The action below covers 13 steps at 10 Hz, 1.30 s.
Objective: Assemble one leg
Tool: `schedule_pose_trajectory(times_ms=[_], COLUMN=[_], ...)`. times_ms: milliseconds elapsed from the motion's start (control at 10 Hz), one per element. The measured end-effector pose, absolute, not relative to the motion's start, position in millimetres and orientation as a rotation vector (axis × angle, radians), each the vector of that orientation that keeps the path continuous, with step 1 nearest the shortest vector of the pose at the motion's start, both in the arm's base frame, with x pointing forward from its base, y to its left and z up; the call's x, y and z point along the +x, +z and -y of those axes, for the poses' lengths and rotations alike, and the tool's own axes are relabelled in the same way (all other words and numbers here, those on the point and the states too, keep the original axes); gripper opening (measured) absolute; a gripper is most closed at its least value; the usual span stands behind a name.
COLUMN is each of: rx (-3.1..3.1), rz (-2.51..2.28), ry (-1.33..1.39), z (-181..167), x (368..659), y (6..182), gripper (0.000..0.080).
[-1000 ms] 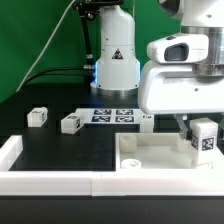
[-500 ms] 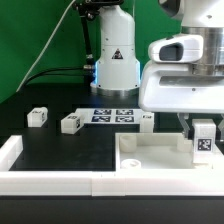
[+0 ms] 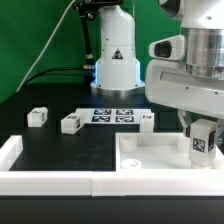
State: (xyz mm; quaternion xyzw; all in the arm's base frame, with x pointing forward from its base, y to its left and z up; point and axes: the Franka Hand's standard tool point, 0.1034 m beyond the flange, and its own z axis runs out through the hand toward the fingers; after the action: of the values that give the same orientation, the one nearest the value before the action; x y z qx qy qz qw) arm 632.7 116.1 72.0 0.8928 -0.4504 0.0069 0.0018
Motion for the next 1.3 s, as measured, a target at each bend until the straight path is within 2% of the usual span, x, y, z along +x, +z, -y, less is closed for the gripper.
schedule_pose_trajectory(times_ms=[400,500,600,700,800,900,1300], rx=[2.587,2.597,2.645,2.647,2.684,2.824,3.082], rz=[1.81,1.796,1.725,1.721,1.662,1.414,0.69], ry=[-0.01,-0.01,-0.009,-0.009,-0.007,0.003,0.011], z=[-114.2,-115.3,-115.3,-115.7,-116.9,-116.9,-111.9], x=[631.8,631.5,631.6,631.5,631.4,632.4,633.7], y=[71.6,71.2,71.2,71.2,71.3,71.7,71.3], gripper=[0.0291,0.0344,0.048,0.048,0.0611,0.0638,0.0649])
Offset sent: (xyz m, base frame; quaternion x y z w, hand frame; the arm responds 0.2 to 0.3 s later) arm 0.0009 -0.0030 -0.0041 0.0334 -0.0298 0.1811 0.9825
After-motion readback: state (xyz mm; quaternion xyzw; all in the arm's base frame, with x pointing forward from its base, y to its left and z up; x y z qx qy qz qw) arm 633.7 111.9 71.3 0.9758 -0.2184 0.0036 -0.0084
